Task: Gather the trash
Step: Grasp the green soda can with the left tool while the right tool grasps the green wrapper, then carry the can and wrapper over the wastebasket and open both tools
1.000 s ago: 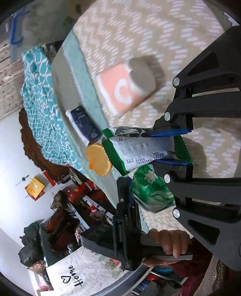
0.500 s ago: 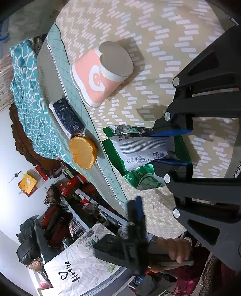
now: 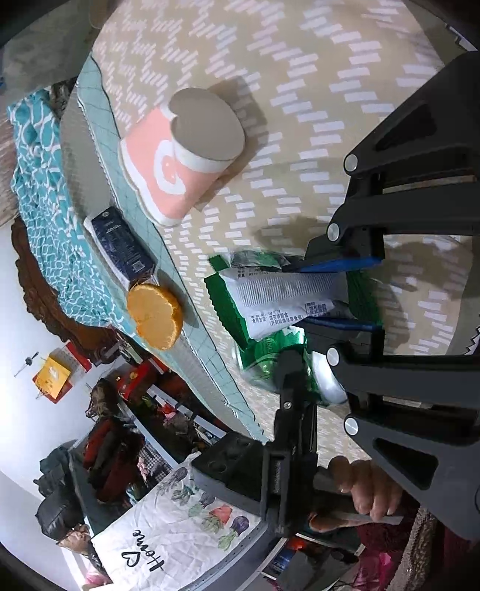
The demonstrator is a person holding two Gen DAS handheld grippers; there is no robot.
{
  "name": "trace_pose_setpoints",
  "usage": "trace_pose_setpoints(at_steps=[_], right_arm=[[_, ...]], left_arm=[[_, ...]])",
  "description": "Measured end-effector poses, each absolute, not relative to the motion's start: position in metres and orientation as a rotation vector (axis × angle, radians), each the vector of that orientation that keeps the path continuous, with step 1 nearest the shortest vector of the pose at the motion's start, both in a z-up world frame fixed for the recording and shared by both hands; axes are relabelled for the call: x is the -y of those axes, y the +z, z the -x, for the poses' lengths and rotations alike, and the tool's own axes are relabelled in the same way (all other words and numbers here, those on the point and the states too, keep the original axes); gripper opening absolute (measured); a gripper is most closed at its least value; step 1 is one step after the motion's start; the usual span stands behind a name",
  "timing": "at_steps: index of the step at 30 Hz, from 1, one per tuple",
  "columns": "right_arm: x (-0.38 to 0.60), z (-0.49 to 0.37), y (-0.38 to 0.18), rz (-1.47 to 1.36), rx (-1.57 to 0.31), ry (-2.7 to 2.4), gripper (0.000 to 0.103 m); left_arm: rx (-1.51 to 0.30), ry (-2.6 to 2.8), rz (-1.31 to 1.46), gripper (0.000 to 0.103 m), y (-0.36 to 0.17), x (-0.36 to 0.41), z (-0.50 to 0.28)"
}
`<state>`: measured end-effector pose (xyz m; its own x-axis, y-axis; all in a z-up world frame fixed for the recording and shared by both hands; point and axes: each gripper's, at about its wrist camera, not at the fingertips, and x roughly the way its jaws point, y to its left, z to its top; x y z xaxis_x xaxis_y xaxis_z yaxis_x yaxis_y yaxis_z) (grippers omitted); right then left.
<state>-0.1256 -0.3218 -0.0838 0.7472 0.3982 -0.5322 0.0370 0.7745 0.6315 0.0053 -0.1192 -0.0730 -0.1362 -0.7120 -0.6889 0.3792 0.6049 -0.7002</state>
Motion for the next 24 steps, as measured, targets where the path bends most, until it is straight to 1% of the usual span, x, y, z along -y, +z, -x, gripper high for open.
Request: trace_pose_setpoints(at_steps=[4, 10, 17, 21, 24], right_arm=[[0.322, 0.125, -0.081, -0.656, -0.702, 0.21, 0.023], [0.342, 0.138, -0.068, -0.692, -0.614, 0.191, 0.023], [0.368, 0.152, -0.053, -0.709, -0.526, 0.151, 0.023], [0.389, 0.158, -0.057, -0.736, -0.509, 0.096, 0.023], [0.413, 0.166, -0.061, -0.764, -0.487, 0.041, 0.023]], left_arm=[[-1.366, -1.018, 0.24, 0.014, -0.056, 0.129, 0.005], [-1.347, -1.036, 0.251, 0.014, -0.041, 0.136, 0.001], [-1.282, -1.089, 0.247, 0.014, -0.01, 0.151, -0.003], [-1.284, -1.125, 0.229, 0.014, -0.001, 0.18, -0.01], [-1.278, -1.165, 0.176, 0.014, 0.007, 0.218, -0.013]])
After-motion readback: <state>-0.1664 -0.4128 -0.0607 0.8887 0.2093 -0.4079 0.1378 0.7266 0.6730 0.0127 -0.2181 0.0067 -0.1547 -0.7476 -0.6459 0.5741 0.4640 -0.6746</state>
